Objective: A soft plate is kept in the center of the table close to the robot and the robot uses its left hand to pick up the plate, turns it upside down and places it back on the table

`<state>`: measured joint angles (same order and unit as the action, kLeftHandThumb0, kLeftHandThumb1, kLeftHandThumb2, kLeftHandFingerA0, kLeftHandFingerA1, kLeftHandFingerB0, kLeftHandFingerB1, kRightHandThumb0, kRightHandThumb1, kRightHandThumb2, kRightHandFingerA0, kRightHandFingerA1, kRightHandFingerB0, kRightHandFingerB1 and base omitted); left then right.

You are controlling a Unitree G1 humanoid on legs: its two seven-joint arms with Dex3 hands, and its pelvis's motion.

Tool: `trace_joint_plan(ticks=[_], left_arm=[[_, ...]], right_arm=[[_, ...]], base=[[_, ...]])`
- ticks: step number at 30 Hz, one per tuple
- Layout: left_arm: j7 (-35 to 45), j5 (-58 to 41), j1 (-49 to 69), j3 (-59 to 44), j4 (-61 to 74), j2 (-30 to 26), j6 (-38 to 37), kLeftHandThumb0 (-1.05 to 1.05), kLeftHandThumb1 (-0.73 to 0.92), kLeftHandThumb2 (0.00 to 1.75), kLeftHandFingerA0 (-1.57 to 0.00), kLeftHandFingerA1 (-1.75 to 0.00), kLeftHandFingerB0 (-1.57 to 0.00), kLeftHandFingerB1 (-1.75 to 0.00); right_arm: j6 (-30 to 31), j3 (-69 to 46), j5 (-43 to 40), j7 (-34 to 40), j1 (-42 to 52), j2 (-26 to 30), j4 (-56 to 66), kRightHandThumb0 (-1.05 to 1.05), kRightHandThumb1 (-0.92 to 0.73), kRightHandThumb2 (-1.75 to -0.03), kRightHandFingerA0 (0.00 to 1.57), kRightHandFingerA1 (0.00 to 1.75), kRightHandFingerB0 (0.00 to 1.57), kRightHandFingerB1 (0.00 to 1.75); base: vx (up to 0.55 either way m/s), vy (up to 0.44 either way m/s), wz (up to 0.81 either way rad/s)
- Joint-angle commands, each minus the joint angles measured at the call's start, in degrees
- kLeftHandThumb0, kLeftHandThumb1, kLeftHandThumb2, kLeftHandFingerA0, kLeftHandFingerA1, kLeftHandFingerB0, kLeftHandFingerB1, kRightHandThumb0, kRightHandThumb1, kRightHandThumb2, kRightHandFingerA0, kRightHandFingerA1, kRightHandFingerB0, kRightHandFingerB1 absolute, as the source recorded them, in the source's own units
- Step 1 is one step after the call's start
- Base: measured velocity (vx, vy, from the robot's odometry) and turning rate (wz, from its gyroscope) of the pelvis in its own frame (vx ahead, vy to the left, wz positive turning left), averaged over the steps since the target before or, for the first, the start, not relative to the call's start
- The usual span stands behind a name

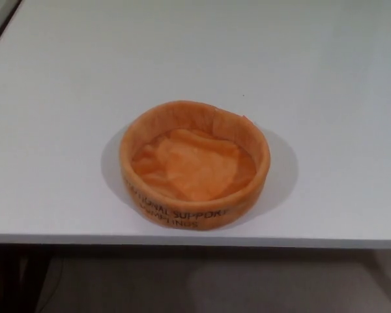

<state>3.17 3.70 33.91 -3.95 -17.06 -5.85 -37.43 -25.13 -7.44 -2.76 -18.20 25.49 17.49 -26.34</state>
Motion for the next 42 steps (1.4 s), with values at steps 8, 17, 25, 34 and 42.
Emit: trace_joint_plan(ticks=[8, 17, 25, 34, 42], left_arm=[[-1.7, -6.0, 5.9, -8.2, 25.2, 0.9, -9.0, -0.95, 0.67, 1.09, -0.26, -0.50, -0.14, -0.40], [-1.6, -4.4, -6.7, -13.9, 36.5, -3.3, 0.3, -0.95, 0.81, 0.65, -0.36, -0.44, -0.29, -0.34], [0.3, 0.0, -22.3, -12.6, 38.6, -8.9, 9.3, -0.94, 0.78, 0.64, -0.39, -0.47, -0.34, -0.36], [1.9, 9.7, -37.3, -5.7, 32.6, -13.3, 14.3, -0.94, 0.71, 0.73, -0.39, -0.50, -0.30, -0.39], [5.7, 14.2, -45.1, 2.0, 26.3, -16.8, 18.5, -0.94, 0.71, 0.72, -0.38, -0.47, -0.30, -0.37]], right_arm=[[-11.2, -2.1, -5.3, -7.8, 1.0, 2.6, -0.2, -0.63, -0.87, -0.67, 0.49, 0.48, 0.30, 0.31], [-11.1, -2.6, -5.9, -9.1, 1.1, 2.2, 0.0, -0.64, -0.70, -1.04, 0.43, 0.59, 0.21, 0.46], [-11.9, -2.8, -5.3, -9.1, 0.7, 2.3, -1.2, -0.66, -0.86, -0.66, 0.51, 0.49, 0.32, 0.32], [-12.6, -2.6, -4.7, -9.2, 0.0, 2.3, -1.4, -0.64, -0.87, -0.67, 0.48, 0.50, 0.29, 0.31], [-12.5, -2.6, -4.5, -8.9, -0.8, 2.1, -2.0, -0.69, -0.71, -1.03, 0.44, 0.60, 0.24, 0.47]], base=[[0.00, 0.000, 0.00], [0.00, 0.000, 0.00], [0.00, 0.000, 0.00], [0.00, 0.000, 0.00], [0.00, 0.000, 0.00]])
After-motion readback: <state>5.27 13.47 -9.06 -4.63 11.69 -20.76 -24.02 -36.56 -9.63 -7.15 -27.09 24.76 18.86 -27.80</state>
